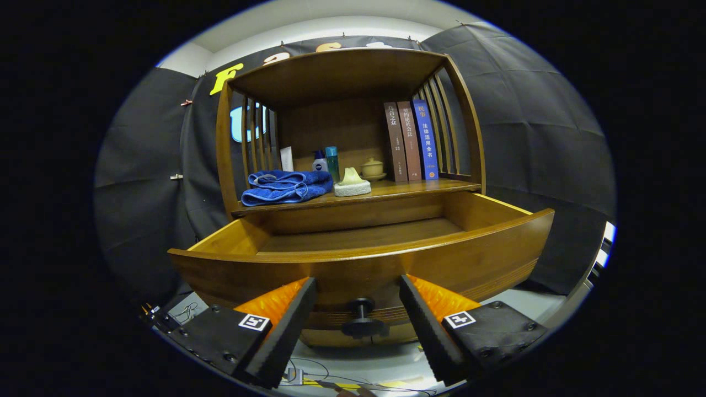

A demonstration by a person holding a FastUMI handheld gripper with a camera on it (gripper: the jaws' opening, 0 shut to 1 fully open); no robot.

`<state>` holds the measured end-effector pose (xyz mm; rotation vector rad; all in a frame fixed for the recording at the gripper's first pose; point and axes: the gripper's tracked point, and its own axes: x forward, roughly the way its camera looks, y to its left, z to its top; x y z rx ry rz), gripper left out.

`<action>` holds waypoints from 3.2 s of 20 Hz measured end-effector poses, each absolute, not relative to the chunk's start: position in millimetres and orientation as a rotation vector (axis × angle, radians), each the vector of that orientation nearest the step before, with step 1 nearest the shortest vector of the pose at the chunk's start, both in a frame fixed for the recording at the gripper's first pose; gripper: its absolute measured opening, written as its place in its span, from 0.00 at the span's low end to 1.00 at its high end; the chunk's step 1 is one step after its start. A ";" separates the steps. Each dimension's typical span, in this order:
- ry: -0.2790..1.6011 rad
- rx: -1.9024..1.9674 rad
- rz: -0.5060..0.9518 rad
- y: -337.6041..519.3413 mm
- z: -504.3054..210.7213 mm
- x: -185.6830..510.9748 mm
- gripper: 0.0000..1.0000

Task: Pull open the drawer, take out the items inside it, and place them on the countertop above the cabinet.

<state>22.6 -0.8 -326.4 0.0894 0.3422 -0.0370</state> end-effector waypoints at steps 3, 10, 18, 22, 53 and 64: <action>0.342 0.091 -0.039 -0.4 -325.2 45.9 0.99; 0.354 0.085 -0.033 -2.9 -333.8 112.2 0.99; 0.362 0.077 -0.031 -5.6 -343.7 172.1 0.99; 0.367 0.083 -0.034 -6.8 -345.2 188.1 0.99; 0.165 0.047 0.055 14.2 -58.3 100.4 0.99; 0.137 0.028 0.062 18.2 -17.7 60.4 0.99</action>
